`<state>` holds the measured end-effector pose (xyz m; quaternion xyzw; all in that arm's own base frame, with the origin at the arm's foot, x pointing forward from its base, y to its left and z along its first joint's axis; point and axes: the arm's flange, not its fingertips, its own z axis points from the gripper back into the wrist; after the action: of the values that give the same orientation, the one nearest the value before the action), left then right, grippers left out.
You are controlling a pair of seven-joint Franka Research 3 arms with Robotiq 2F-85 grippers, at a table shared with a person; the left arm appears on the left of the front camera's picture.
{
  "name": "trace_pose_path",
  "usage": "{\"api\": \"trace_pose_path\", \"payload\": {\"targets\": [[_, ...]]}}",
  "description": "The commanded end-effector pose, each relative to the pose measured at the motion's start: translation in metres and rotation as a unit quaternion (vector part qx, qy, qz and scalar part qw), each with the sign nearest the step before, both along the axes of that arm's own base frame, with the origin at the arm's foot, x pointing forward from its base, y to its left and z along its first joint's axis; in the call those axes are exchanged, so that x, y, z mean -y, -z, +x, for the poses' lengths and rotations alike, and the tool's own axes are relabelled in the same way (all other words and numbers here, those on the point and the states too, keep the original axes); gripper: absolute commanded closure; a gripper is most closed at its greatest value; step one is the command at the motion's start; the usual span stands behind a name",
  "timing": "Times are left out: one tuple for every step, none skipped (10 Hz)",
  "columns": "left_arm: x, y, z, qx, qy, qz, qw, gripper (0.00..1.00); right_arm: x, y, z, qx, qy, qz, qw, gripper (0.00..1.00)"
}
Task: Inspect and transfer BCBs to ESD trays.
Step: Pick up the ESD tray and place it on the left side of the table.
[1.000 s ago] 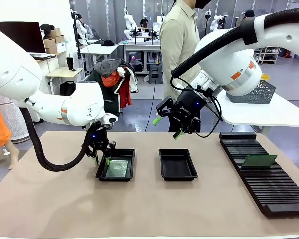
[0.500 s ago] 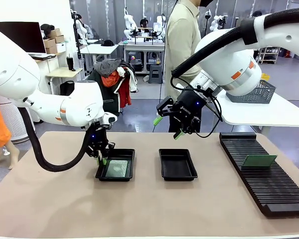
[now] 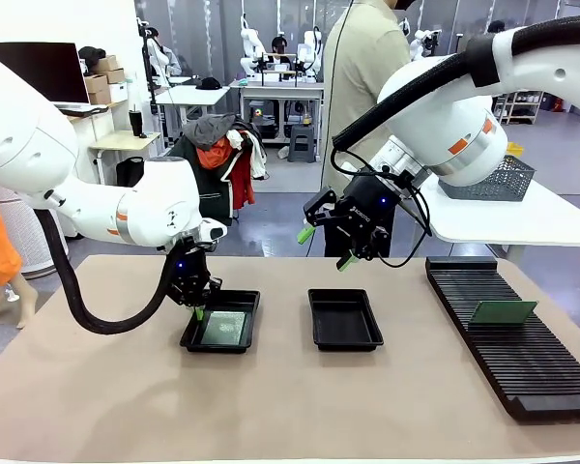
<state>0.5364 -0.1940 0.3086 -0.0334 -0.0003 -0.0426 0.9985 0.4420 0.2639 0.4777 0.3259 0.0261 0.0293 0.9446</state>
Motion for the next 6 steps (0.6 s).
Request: {"api": "trace_pose_path", "payload": {"targets": [[-0.0020, 0.0046, -0.0077, 0.009, -0.021, -0.006, 1.000, 1.00, -0.0021, -0.0013, 0.0026, -0.004, 0.006, -0.009, 1.000, 0.00], [-0.0047, 0.0046, -0.0079, 0.000, -0.019, -0.018, 1.000, 1.00, -0.0021, -0.0013, 0.0026, -0.004, 0.006, -0.009, 1.000, 0.00], [-0.0002, 0.0005, -0.0003, 0.001, -0.001, 0.000, 1.000, 1.00, -0.0021, -0.0013, 0.0026, -0.004, 0.006, -0.009, 1.000, 0.00], [-0.0002, 0.0005, -0.0003, 0.001, -0.001, 0.000, 1.000, 1.00, -0.0021, -0.0013, 0.0026, -0.004, 0.006, -0.009, 1.000, 0.00], [-0.0002, 0.0005, -0.0003, 0.001, -0.001, 0.000, 1.000, 1.00, -0.0021, -0.0013, 0.0026, -0.004, 0.006, -0.009, 1.000, 0.00], [-0.0002, 0.0005, -0.0003, 0.001, -0.001, 0.000, 1.000, 1.00, -0.0021, -0.0013, 0.0026, -0.004, 0.006, -0.009, 1.000, 0.00]]}}
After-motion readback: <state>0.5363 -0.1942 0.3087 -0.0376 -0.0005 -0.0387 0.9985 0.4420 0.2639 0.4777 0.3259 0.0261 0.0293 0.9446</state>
